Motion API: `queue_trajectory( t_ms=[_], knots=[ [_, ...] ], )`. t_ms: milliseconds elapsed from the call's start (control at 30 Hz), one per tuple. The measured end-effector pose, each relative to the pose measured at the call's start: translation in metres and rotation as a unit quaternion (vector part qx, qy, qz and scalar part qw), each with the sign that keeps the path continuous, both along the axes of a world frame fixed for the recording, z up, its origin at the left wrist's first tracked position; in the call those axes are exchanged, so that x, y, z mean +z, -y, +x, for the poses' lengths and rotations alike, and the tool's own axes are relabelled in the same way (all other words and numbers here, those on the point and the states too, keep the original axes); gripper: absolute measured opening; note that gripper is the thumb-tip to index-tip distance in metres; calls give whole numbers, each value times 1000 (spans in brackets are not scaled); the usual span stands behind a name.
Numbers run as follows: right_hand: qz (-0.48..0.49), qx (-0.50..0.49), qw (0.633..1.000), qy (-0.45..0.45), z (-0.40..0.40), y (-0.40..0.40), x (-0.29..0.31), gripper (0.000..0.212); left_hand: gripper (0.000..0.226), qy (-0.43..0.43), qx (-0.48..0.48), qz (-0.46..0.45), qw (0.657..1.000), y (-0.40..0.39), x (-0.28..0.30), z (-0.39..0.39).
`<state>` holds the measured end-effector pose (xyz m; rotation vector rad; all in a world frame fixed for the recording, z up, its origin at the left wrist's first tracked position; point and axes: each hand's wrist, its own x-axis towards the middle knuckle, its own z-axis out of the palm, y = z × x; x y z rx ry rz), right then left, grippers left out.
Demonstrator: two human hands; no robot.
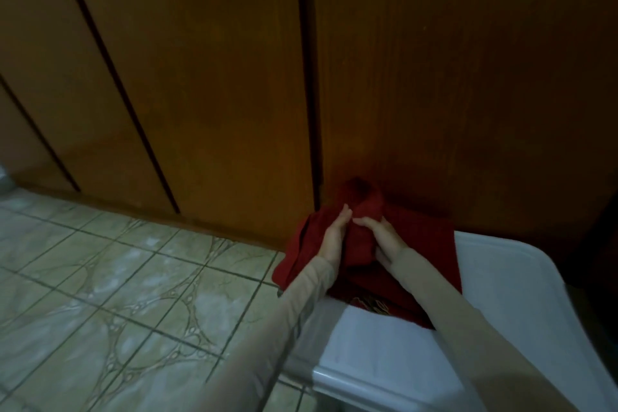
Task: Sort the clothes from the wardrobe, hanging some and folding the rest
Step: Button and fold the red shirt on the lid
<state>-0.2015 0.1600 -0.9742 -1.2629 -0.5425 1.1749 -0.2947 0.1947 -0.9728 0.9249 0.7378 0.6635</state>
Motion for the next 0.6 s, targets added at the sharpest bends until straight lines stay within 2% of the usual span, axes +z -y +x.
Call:
queue_trajectory(
  t_ms=[100, 167, 233, 333, 433, 500, 567, 600],
  knots=[
    [-34, 52, 996, 61, -29, -19, 5, 45, 61, -79, 2, 32, 996, -23, 3, -27],
    [-51, 97, 991, 81, -44, -24, 4, 46, 72, -90, -5, 30, 995, -31, 4, -40],
    [-75, 131, 985, 85, -52, -25, 0, 49, 80, -134, 22, 84, 987, -42, 1, -49],
    [-82, 145, 982, 92, -52, -21, -4, 40, 70, -230, 70, 144, 960, -54, -4, -58],
    [-47, 71, 970, 228, -36, -15, -12, 23, 56, -358, 110, 190, 907, -62, -10, -66],
    [-77, -1, 923, 377, -18, -10, -17, 24, 43, -403, 125, 195, 885, -64, -14, -69],
    [-165, -22, 835, 524, 3, -4, -25, 29, 35, -419, 119, 188, 880, -65, -19, -71],
    [-212, -15, 799, 562, 14, 0, -30, 34, 34, -421, 115, 183, 881, -65, -19, -71]
  ],
)
